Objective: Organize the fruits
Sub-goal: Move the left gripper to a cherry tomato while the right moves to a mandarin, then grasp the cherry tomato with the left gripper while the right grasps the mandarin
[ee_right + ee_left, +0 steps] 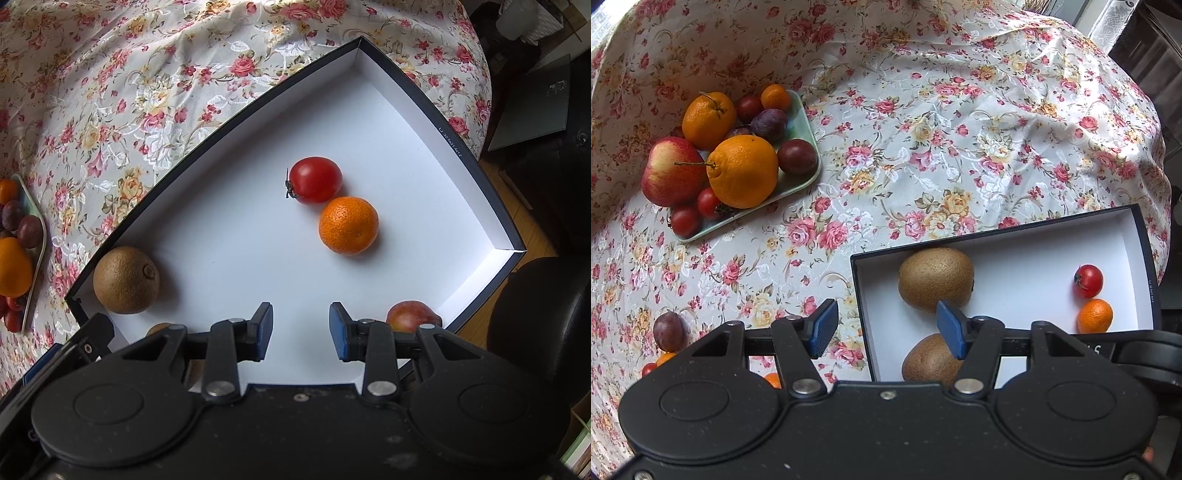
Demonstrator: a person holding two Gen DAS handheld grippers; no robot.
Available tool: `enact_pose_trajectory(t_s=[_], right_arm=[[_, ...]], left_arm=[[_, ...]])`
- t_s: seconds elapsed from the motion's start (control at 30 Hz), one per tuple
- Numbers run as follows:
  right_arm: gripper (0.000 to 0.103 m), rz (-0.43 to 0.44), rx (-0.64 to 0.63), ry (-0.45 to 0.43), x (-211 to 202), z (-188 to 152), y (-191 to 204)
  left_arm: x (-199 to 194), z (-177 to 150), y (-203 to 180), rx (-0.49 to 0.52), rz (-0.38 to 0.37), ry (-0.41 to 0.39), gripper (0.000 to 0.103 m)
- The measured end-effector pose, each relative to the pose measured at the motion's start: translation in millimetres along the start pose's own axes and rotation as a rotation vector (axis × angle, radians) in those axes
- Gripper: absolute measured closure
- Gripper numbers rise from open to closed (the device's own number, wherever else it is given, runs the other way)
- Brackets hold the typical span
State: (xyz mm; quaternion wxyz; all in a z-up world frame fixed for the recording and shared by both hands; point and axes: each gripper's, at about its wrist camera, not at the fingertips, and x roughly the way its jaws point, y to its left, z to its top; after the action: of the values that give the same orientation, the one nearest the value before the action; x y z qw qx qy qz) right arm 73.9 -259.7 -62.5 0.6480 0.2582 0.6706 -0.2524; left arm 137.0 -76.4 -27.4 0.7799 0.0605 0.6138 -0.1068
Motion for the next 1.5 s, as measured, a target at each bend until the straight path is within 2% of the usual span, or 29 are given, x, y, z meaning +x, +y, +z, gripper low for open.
enact_pose_trajectory(t_s=[0.27,0.53,0.7,0.83,1.07,1.13,1.3,1.5], right_arm=[[0.067,0.01,-0.043,-0.003,-0.6,-11.8,27.8],[0.069,0.057,-0.069,-0.054,-10.1,-29.7,65.3],[0.069,0.152,-0.106,-0.129,-25.0,-45.7,94.8],[0.069,0.181,-0.189,-0.168,-32.3,-60.4,122.9],[0.069,0.27,-0.274,-0.157,-32.4,-97.8,162.0],[0.069,0.263,-0.269,-0.13,-25.8,-107.9,170.2],[0.069,0.18,-0.236,-0.073,-3.5,-122.1,182.2],[0.069,0.116,-0.229,-0.057,6.0,-126.9,189.2]], left_arm=[[-6.0,-1.1,34.7,-0.046,0.018,-0.013,0.04],[-12.4,-2.8,101.5,-0.151,0.109,-0.039,0.04],[-14.2,-8.6,148.2,-0.241,0.131,-0.034,0.04],[-14.7,-16.3,181.8,-0.297,0.149,-0.027,0.04],[-10.9,-39.5,221.5,-0.329,0.177,-0.004,0.04],[-8.5,-44.9,230.1,-0.334,0.181,0.008,0.04],[-3.1,-49.7,246.0,-0.325,0.164,0.037,0.04],[6.2,-55.4,255.2,-0.332,0.094,0.085,0.04]])
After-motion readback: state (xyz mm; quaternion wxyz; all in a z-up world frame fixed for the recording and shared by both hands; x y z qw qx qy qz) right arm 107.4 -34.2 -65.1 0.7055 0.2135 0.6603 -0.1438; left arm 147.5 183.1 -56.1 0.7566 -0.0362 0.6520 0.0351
